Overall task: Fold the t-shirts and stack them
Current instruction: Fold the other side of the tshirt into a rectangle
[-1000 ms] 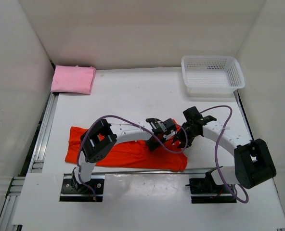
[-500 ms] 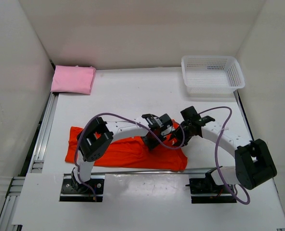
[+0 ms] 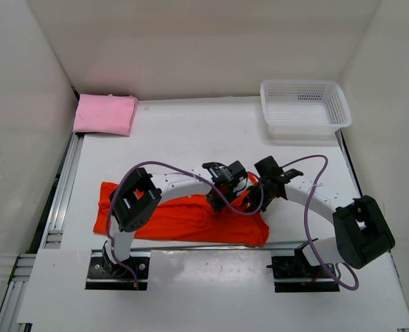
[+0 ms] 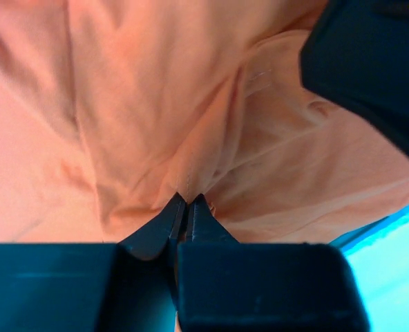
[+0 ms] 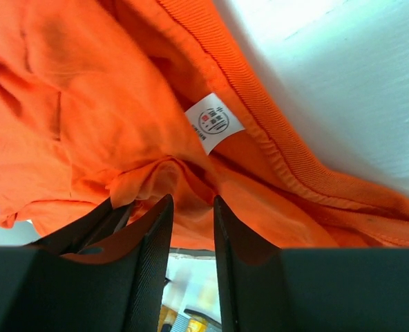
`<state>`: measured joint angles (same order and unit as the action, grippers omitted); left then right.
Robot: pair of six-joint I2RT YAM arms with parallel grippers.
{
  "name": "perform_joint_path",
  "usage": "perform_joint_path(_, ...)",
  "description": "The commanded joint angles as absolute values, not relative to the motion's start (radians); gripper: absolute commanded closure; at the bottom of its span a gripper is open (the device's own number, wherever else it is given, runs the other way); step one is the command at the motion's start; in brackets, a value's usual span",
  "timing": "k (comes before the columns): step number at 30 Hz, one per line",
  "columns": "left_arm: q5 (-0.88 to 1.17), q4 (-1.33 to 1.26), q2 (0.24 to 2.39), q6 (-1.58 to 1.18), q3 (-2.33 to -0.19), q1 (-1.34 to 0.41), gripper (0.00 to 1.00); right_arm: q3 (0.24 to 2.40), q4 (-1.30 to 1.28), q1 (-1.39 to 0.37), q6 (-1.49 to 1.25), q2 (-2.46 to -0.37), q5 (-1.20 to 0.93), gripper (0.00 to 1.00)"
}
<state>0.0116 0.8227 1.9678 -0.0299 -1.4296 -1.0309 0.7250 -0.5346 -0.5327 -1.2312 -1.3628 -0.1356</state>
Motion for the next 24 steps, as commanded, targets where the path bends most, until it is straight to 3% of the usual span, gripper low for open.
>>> perform_joint_path(1,0.092,0.762,1.902,0.000,-1.457,-1.055,0.90,0.724,-0.482,-0.545,-1.238,-1.379,-0.132,0.69)
perform_joint_path(7,0.101,0.773,1.893,0.000,-1.457,-1.055,0.90,0.724,-0.472,-0.545,-1.218,-1.414,-0.133,0.83)
perform_joint_path(11,0.121,0.792,1.893,0.000,-1.466,-1.046,0.88,0.733,-0.472,-0.545,-1.207,-1.424,-0.133,1.00)
perform_joint_path(24,0.152,0.975,1.809,0.000,-1.466,-0.982,0.89,0.740,-0.591,-0.664,-1.088,-1.221,0.090,1.00)
